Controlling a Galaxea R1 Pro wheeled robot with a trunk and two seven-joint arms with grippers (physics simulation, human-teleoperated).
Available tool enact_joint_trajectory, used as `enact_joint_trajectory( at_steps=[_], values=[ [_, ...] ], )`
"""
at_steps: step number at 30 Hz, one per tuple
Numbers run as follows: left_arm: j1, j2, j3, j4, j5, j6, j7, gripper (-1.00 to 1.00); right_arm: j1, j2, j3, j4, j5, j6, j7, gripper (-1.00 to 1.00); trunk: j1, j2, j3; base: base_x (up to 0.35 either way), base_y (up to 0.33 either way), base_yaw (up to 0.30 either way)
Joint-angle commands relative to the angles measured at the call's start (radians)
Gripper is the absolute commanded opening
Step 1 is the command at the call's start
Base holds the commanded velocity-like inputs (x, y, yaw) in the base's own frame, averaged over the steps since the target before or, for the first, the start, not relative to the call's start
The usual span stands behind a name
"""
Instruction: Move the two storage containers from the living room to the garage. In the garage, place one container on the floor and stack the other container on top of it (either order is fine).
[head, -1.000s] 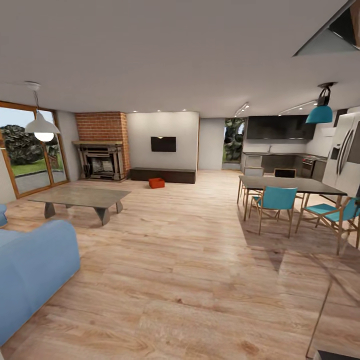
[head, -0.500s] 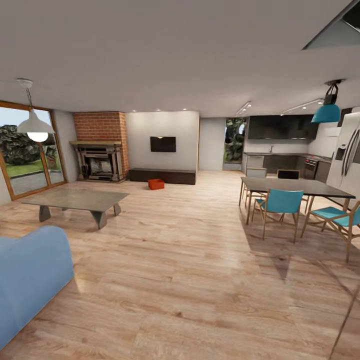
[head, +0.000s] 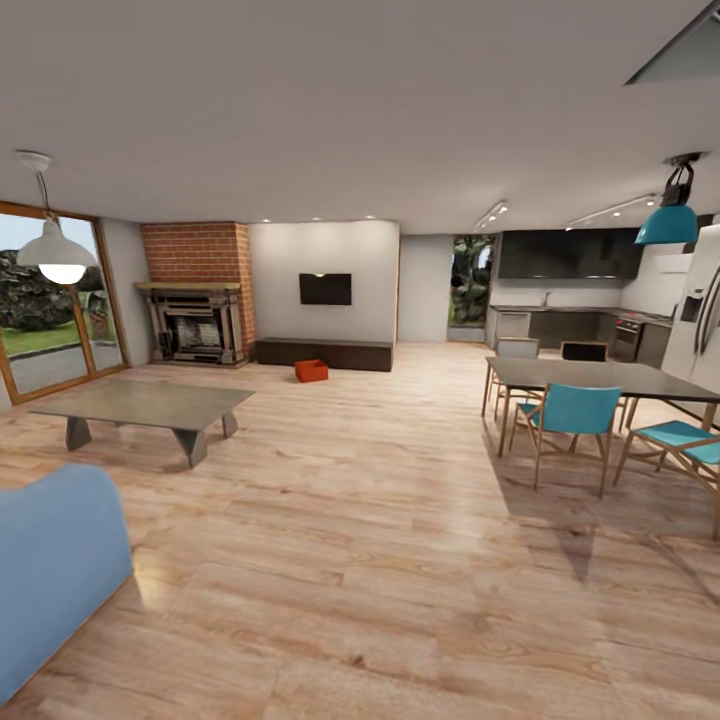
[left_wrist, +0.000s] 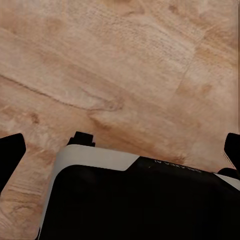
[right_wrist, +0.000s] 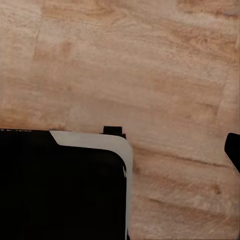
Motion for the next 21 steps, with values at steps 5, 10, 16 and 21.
enact_joint_trajectory(
  at_steps=[5,10,16,21],
  values=[
    [-0.001,0.000,0.000,0.000,0.006,-0.001,-0.002,1.00,-0.002,0.000,0.006,0.003,-0.004,-0.006,0.003,1.00,0.001,-0.001,-0.002,0.325,0.000,0.000],
    [-0.001,0.000,0.000,0.001,0.006,-0.001,-0.003,1.00,-0.002,0.000,0.006,0.003,-0.004,-0.006,0.003,1.00,0.001,-0.001,-0.002,0.325,0.000,0.000],
    [-0.001,0.000,0.000,0.000,0.005,-0.001,-0.002,1.00,-0.002,0.000,0.006,0.003,-0.004,-0.006,0.003,1.00,0.001,-0.001,-0.002,0.325,0.000,0.000],
    [-0.001,0.000,0.000,0.001,0.006,-0.001,-0.002,1.00,-0.002,0.000,0.006,0.003,-0.004,-0.005,0.003,1.00,0.001,-0.001,-0.002,0.325,0.000,0.000]
  ],
)
